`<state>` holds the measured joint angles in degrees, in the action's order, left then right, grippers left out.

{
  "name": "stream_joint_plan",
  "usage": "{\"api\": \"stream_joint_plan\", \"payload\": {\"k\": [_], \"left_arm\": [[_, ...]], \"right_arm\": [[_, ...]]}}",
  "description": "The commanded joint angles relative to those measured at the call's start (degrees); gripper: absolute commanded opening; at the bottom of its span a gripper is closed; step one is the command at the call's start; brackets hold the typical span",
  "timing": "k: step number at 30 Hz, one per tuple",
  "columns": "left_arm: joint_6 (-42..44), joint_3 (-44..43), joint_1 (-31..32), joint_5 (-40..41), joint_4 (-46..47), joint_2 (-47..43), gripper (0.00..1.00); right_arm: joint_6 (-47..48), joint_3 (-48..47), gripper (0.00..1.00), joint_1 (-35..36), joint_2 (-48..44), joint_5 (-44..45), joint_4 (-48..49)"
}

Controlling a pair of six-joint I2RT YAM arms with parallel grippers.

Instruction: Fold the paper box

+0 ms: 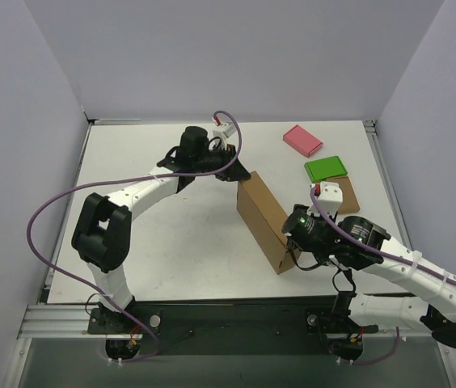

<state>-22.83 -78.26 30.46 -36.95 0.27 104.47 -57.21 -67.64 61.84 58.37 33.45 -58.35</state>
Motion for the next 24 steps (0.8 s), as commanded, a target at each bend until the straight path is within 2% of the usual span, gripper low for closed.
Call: {"api": "stream_joint_plan", "payload": {"k": [1, 5, 15, 24], "left_arm": [[4.1, 2.0, 0.6, 3.5, -12.9, 1.5, 0.18], [4.2, 1.9, 0.6, 3.6, -13.0, 1.3, 0.17], [4.3, 1.7, 0.6, 3.7, -13.4, 1.4, 0.17], [4.5, 1.3, 0.5, 3.8, -14.0, 1.5, 0.17]], "right_arm": [[-6.9, 2.9, 0.44, -0.5, -0.6, -0.1, -3.1], [-8.5, 4.2, 0.43, -0.6, -0.7, 0.0, -3.0], [-12.2, 8.8, 0.24, -0.2, -2.4, -1.4, -3.0], [-15.0, 13.1, 0.13, 2.6, -1.2, -6.3, -6.9]]}}
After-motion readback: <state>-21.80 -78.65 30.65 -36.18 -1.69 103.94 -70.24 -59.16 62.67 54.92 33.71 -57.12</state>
